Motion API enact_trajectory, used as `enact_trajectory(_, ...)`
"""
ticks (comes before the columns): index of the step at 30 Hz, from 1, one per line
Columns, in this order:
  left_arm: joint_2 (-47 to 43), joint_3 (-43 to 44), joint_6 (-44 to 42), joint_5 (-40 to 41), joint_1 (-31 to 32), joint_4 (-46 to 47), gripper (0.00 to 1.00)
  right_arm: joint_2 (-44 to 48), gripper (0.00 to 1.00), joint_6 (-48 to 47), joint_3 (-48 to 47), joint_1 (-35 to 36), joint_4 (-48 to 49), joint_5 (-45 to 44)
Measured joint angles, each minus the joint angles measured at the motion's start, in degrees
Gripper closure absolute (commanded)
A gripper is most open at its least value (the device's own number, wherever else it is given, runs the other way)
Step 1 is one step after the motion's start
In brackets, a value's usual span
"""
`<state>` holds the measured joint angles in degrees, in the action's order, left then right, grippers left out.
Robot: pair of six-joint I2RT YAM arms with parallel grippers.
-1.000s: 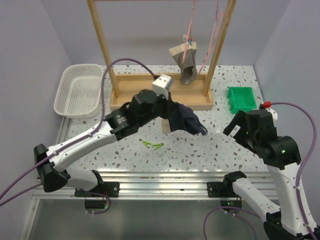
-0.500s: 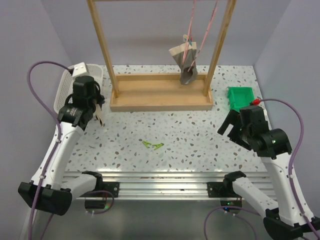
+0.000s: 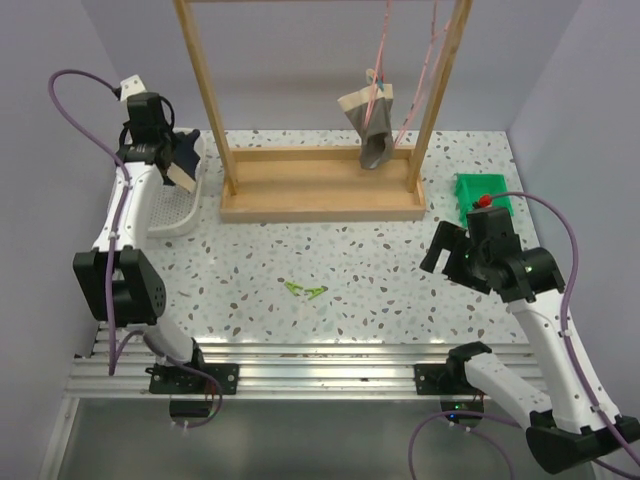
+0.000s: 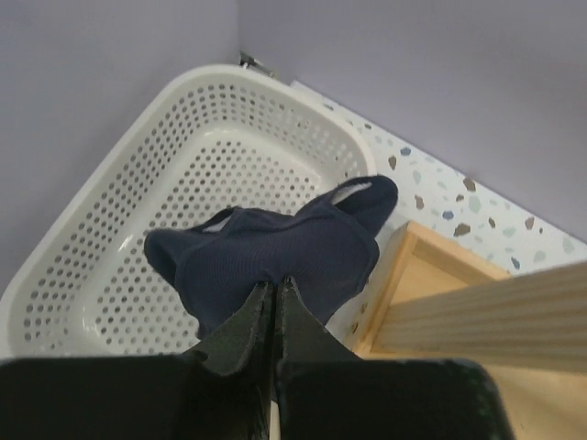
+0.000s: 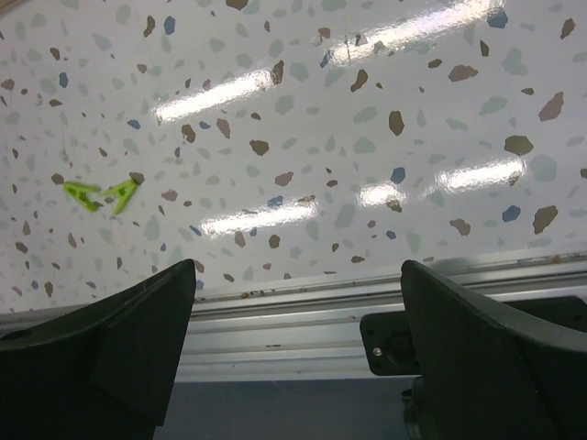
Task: Remove the underwear clipped to the hanger
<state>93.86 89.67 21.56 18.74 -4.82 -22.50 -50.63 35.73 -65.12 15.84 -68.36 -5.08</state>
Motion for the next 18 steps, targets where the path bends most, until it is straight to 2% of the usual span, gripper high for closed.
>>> enact_trajectory(2, 3.32, 4.13, -0.57, 1.55, -0.17, 0.70, 1.00, -0.09, 0.03, -0.76, 0.00, 0.02, 0.17, 0.28)
enact_trajectory(4, 5.92, 7.65, -1.70, 2.82, -0.37, 1.25, 0.61, -0.46, 0.02, -1.36, 0.00, 0.02, 0.28, 0.39)
enact_trajectory(5, 7.17, 9.57, -2.21, 3.15, -0.50, 0.98, 0.24, -0.81, 0.02, -1.64, 0.00, 0.02, 0.28, 0.48)
enact_trajectory(7, 9.84, 13.64, -2.12, 4.04, -0.83, 0.13, 0.01, -1.49, 0.02, -2.27, 0.00, 0.02, 0.39, 0.66)
enact_trajectory(9, 11.21, 15.43, -1.66, 4.59, -1.14, -0.20, 0.00, -1.99, 0.02, -2.64, -0.02, 0.02, 0.68, 1.03)
enact_trajectory(12, 10.29, 13.11, -0.92, 3.72, -1.25, -0.72, 0.00, -2.29, 0.02, -3.28, -0.04, 0.02, 1.38, 1.95)
enact_trajectory(18, -1.07, -3.02, 1.22, -7.56, -0.33, -1.11, 0.00, -2.62, 0.04, -6.12, -0.22, 0.02, 4.37, 6.14)
